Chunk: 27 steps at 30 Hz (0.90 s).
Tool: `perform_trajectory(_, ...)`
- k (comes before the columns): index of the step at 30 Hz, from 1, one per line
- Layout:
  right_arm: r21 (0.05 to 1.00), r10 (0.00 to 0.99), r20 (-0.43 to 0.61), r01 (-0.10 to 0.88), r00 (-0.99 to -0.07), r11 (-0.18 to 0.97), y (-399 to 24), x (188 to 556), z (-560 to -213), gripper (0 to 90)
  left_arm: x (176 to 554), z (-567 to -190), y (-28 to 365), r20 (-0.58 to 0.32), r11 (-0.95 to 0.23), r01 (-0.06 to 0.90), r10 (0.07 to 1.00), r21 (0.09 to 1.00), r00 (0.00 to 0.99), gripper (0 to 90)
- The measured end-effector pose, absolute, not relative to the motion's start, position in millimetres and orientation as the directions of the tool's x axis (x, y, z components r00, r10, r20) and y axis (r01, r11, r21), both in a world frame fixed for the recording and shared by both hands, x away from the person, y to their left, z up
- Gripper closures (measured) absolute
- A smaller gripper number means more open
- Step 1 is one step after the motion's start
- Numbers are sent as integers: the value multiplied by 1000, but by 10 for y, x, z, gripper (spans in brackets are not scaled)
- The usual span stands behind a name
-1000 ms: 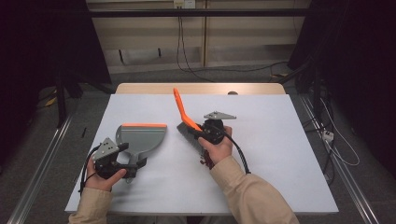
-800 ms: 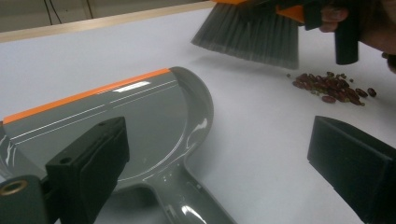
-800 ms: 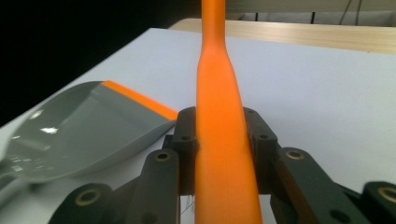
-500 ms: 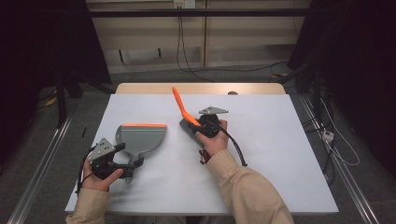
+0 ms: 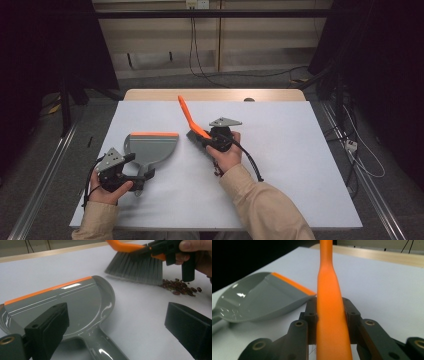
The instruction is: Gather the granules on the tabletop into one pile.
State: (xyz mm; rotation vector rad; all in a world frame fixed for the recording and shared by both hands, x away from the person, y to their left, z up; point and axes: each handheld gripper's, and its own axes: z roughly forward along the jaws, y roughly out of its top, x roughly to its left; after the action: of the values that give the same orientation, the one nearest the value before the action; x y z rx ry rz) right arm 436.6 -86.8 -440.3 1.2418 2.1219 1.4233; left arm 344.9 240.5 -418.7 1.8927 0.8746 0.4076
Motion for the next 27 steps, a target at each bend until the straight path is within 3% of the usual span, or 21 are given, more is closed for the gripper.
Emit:
perform_trajectory(11, 874, 778, 205, 468, -594, 127, -1126, 4186, -4253, 711, 3438, -4196, 2420, -91, -275, 421, 737, 864, 669, 56)
perform_trajectory(27, 878, 838, 176, 467, -517, 104, -1823, 3823, -4226, 711, 3447, -4288, 2327, -58, -364, 465, 735, 807, 675, 64)
